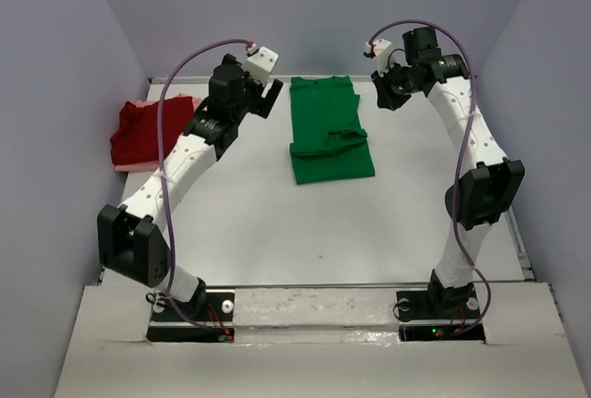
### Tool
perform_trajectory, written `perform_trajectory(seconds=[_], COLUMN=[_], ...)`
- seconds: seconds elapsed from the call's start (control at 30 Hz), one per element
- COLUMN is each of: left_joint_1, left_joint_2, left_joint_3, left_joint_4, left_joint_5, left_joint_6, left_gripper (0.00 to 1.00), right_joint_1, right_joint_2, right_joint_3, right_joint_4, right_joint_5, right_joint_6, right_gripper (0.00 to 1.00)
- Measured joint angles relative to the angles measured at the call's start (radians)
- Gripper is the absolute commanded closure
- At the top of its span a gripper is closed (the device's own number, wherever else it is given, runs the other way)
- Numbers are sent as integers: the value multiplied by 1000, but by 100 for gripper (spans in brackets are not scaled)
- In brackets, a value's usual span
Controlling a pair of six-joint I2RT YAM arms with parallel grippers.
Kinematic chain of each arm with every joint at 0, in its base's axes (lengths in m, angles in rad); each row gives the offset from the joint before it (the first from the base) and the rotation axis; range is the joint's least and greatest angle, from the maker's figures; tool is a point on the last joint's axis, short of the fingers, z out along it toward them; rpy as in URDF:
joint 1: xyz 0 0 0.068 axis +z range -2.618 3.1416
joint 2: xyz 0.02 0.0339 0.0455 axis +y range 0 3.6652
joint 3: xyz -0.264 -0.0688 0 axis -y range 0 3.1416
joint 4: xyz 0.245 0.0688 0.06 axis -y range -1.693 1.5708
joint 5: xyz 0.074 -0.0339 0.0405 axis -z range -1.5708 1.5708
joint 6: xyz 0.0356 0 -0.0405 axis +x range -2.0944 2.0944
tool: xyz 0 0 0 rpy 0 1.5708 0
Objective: Fold and stack the t-shirts
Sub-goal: Fold the rectangle-folded T-shirt at the center of the board.
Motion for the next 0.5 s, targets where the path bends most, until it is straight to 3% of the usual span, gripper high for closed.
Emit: perform_trajectory(seconds=[0.3, 0.4, 0.5], left_joint_1=[192, 269, 339], left_joint_2=[-249, -352, -441], left_joint_3=[-487, -661, -731], left_joint_4=[47, 53, 49], left_joint_5=[47, 73, 70], left_joint_6=[50, 67, 74], left_gripper=[1, 1, 1], right_joint_1=[11, 26, 49], right_joint_2=[-4, 44, 95], right_joint_3=[-204, -215, -196], right_joint_4=[-47, -56, -60], right_joint_5=[-109, -152, -194], right_joint_6=[3, 5, 10], right_gripper=[100, 100, 100])
